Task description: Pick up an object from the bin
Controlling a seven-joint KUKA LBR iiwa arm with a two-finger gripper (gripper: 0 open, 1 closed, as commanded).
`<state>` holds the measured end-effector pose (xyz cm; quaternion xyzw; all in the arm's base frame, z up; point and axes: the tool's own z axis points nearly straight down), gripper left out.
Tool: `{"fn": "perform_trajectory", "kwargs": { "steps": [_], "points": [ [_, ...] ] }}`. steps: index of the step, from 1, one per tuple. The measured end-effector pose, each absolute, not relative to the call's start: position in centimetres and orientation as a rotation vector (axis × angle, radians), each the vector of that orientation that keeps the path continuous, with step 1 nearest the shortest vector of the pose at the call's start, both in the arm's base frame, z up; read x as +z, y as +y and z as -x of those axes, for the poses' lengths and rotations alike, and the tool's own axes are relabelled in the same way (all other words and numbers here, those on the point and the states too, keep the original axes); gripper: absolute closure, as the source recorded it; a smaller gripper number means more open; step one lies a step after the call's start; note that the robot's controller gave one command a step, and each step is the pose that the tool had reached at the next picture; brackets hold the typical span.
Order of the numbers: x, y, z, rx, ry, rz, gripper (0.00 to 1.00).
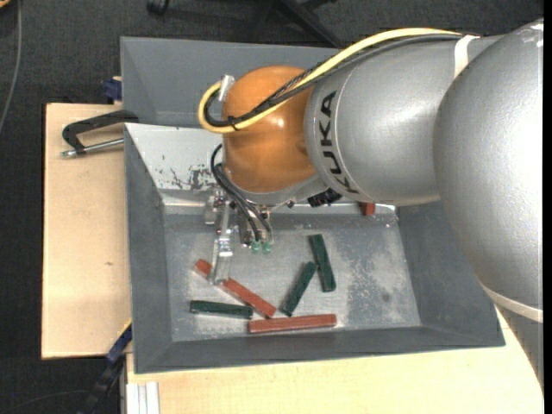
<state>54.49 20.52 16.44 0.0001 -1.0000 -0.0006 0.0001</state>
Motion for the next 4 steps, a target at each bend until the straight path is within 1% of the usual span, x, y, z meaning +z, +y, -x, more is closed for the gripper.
{"fn": "perform_trajectory", "kwargs": {
  "steps": [1, 2, 3, 4],
  "points": [
    [8.3, 18.8, -51.3, -0.004, -3.143, 0.110, 0.00],
    [9.6, 18.7, -50.7, -0.003, -3.140, 0.099, 0.00],
    [10.6, 20.5, -50.1, -0.004, -3.124, 0.356, 0.00],
    [7.0, 20.4, -50.1, -0.002, -3.108, 0.453, 0.00]
  ]
}}
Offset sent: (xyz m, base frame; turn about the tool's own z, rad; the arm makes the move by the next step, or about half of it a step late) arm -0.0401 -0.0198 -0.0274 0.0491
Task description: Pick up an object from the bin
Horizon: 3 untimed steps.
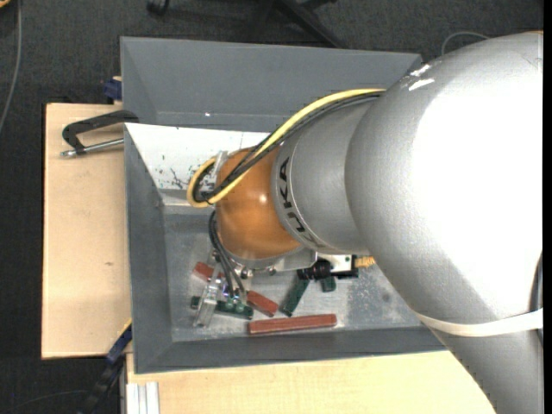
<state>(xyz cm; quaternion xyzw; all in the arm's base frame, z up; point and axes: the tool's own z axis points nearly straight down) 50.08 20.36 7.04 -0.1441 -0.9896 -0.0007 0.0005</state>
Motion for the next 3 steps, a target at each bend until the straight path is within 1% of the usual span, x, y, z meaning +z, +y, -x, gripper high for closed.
{"fn": "perform_trajectory", "kwargs": {
  "steps": [1, 3],
  "points": [
    [7.13, 18.44, -50.78, -0.006, -3.062, 0.708, 1.00],
    [7.50, 18.39, -50.67, -0.002, -3.059, 0.707, 1.00]
  ]
}}
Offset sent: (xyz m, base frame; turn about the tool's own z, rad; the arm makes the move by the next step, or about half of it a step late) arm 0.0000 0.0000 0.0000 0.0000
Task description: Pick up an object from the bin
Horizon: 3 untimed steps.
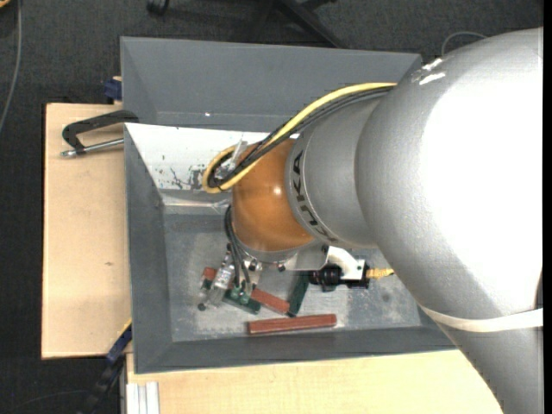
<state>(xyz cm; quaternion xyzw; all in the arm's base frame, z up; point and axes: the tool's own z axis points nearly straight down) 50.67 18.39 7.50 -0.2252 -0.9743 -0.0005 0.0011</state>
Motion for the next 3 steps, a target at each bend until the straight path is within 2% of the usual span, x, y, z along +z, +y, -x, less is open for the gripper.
{"fn": "perform_trajectory", "kwargs": {
  "steps": [1, 3],
  "points": [
    [9.3, 18.4, -50.6, 0.000, -3.058, 0.706, 1.00],
    [10.7, 18.5, -50.8, -0.007, -3.066, 0.707, 1.00]
  ]
}}
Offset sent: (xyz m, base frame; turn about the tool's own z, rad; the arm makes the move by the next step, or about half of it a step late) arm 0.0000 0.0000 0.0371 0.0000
